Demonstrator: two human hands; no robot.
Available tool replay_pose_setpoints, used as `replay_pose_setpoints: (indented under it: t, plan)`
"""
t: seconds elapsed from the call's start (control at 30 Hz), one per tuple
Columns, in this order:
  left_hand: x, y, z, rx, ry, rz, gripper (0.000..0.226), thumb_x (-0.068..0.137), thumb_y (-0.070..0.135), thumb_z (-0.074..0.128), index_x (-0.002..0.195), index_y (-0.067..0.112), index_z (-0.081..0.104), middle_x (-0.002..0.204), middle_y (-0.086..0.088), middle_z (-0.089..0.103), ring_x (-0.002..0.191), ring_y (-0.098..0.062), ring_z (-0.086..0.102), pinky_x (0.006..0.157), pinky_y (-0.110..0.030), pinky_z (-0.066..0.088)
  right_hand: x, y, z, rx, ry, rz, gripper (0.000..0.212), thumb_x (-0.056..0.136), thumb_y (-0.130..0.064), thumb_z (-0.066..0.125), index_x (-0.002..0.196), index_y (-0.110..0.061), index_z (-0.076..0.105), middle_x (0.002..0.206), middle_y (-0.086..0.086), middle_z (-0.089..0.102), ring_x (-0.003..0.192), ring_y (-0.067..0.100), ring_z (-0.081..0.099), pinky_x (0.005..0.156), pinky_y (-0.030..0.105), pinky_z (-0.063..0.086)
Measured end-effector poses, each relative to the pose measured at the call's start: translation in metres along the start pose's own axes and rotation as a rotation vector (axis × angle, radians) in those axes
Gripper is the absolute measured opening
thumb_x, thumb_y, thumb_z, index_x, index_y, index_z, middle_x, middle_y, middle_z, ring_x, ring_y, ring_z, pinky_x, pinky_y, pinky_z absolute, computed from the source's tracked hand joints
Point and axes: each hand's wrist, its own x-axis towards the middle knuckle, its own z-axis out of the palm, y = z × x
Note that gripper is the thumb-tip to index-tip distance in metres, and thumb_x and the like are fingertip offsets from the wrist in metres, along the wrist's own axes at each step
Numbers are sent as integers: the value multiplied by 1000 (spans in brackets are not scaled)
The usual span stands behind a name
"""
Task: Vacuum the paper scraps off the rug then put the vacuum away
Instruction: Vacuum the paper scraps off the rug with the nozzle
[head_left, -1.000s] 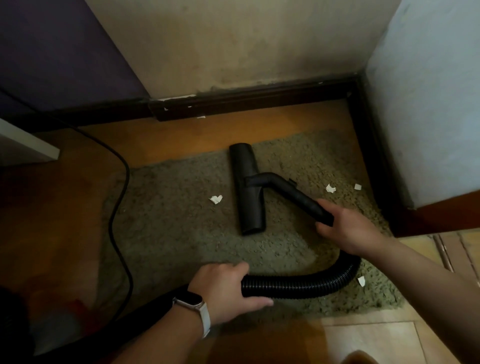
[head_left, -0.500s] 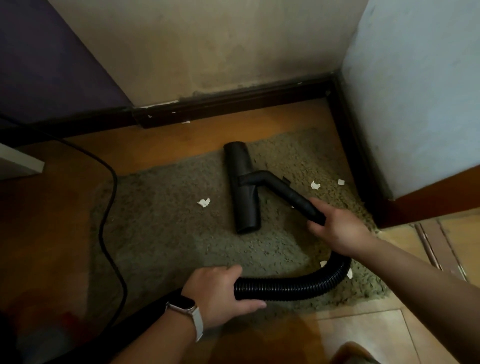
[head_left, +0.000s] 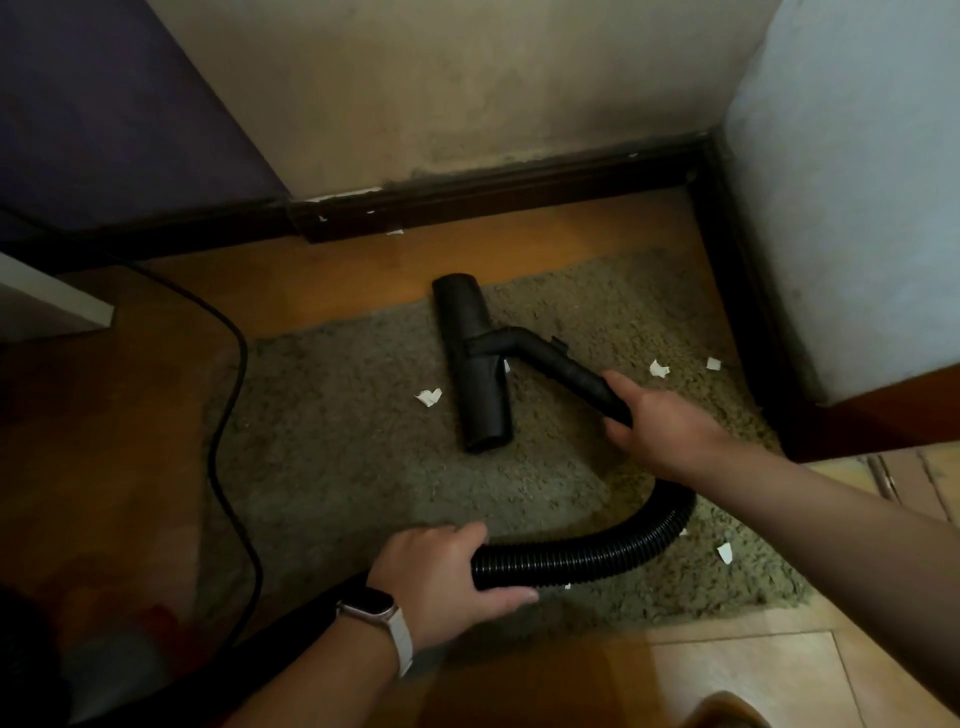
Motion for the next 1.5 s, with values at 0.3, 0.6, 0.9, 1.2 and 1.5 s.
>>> replay_pose_setpoints:
  t: [0.3, 0.6, 0.9, 1.2, 1.5]
  plan:
    - [2, -1, -2, 11, 15, 9, 67, 64, 100, 31, 94, 41, 45, 80, 20, 53, 72, 2, 52, 58, -15, 39, 3, 0, -2, -4, 9, 4, 54, 95, -44, 54, 144, -40, 30, 83, -4, 58, 69, 16, 58, 54, 28, 40]
    - [3, 2, -2, 23, 10, 27, 69, 63, 100, 27, 94, 41, 43, 81, 19, 52, 71, 2, 51, 57, -17, 40, -16, 26, 7, 306, 96, 12, 44, 94, -37, 60, 132, -49, 40, 78, -9, 64, 65, 10, 63, 58, 33, 53]
    - [2, 11, -1, 22, -20, 30, 72, 63, 99, 30, 97, 38, 49, 83, 18, 54, 74, 2, 54, 66, -20, 51, -13, 32, 9, 218, -17, 67, 61, 94, -47, 57, 148, -45, 29, 95, -7, 64, 79, 11, 62, 67, 29, 48]
    - [-15, 0, 7, 23, -101, -9, 74, 62, 100, 31, 94, 35, 50, 82, 16, 55, 72, -1, 53, 61, -21, 45, -9, -1, 10, 79, -11, -78, 53, 92, -50, 56, 137, -49, 30, 79, -14, 55, 66, 6, 56, 53, 26, 42]
    - [-13, 11, 20, 34, -60, 2, 72, 62, 100, 29, 91, 36, 46, 80, 17, 53, 74, -6, 55, 63, -25, 45, -30, 28, 16, 210, -1, 48, 54, 93, -44, 60, 142, -44, 37, 90, -7, 63, 75, 9, 61, 71, 35, 56]
